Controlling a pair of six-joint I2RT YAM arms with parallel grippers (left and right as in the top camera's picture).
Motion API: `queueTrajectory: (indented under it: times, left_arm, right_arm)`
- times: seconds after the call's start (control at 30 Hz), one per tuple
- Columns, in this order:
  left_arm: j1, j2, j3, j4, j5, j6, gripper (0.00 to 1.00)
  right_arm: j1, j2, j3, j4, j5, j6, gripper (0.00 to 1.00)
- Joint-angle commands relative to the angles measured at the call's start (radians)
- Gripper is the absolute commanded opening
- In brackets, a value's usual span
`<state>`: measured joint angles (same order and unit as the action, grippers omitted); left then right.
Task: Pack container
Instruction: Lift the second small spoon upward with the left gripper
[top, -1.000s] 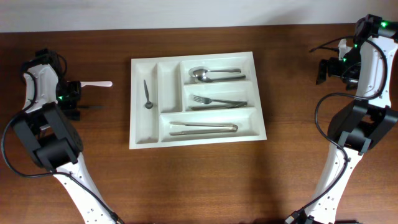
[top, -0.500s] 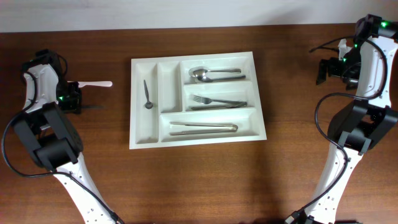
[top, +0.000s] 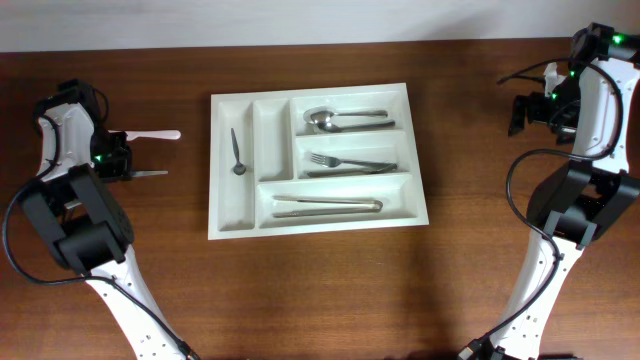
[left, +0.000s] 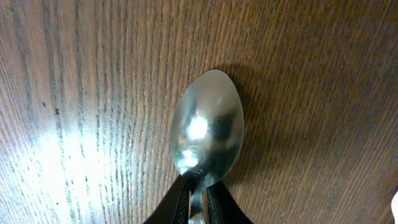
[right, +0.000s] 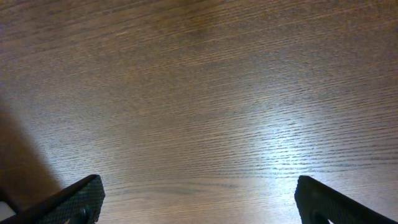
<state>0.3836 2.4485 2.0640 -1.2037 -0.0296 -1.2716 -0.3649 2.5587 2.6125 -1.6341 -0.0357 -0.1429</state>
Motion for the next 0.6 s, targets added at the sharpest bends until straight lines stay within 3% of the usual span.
queueTrajectory:
  times: [0.0, 0.1, 0.2, 0.57]
  left_arm:
    - [-0.001, 0.044, -0.002, -0.008, 0.016, 0.005, 0.12]
    - [-0.001, 0.044, -0.002, -0.008, 0.021, 0.01, 0.1]
    - [-0.001, 0.044, -0.002, -0.008, 0.034, 0.01, 0.02]
    - [-0.002, 0.044, 0.064, -0.008, 0.059, 0.082, 0.02]
  right_arm:
    - [-0.002, -0.018, 0.017, 0.0, -0.002, -0.01, 0.99]
    - [-0.002, -0.018, 0.017, 0.0, -0.002, -0.01, 0.99]
    - [-0.002, -0.018, 0.017, 0.0, -0.002, -0.01, 0.99]
    - [-0.002, -0.018, 0.017, 0.0, -0.002, -0.01, 0.99]
